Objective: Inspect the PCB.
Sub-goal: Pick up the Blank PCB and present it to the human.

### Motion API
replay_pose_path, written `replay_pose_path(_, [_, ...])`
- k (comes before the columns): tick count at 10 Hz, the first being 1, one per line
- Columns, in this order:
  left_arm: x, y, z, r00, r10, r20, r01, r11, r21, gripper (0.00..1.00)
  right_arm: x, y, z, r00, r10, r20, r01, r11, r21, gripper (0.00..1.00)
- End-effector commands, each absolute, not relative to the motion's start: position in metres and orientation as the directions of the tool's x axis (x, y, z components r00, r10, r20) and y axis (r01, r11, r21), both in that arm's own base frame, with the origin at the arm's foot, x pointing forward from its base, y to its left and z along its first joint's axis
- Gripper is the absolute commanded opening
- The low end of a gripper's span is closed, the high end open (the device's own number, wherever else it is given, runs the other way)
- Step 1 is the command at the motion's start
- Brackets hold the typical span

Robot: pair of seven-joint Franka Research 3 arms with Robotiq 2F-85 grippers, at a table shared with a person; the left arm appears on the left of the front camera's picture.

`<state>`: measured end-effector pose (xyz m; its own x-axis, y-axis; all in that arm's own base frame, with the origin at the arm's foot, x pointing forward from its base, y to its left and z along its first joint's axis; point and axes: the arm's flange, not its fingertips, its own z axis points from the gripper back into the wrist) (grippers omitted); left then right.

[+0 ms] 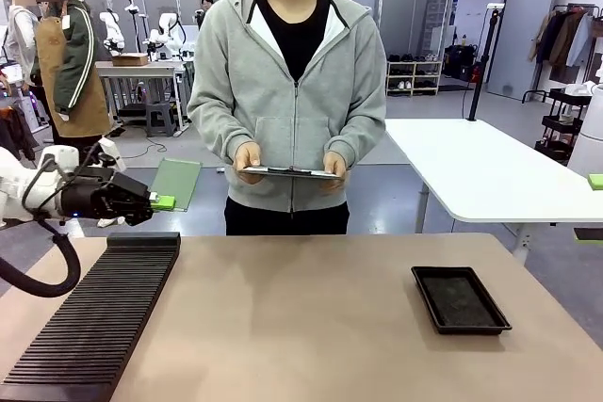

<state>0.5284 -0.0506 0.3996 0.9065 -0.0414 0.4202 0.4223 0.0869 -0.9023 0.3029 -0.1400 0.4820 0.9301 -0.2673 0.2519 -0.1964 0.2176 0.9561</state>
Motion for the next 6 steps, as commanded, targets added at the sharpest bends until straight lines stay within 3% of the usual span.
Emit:
replay_pose_path(1, [0.570, -0.059, 0.398, 0.960, -0.043, 0.276, 0.279, 0.112, -0.954, 0.04, 0.303, -0.141, 0.482, 0.926, -0.264, 0.270, -0.215, 0.219, 0.952, 1.00])
replay_pose_path(4, [0.597, -0.056, 0.400, 0.971, 0.004, 0.237, 0.236, 0.104, -0.966, 0.04, 0.303, -0.141, 0.482, 0.926, -0.264, 0.270, -0.215, 0.219, 0.952, 1.00])
replay_pose_path(5, [0.604, -0.054, 0.402, 0.975, 0.003, 0.221, 0.220, 0.043, -0.974, 0.04, 0.303, -0.141, 0.482, 0.926, -0.264, 0.270, -0.215, 0.219, 0.952, 1.00])
replay_pose_path(6, [0.584, -0.055, 0.392, 0.969, -0.029, 0.246, 0.248, 0.110, -0.962, 0.04, 0.303, -0.141, 0.482, 0.926, -0.264, 0.270, -0.215, 0.219, 0.952, 1.00])
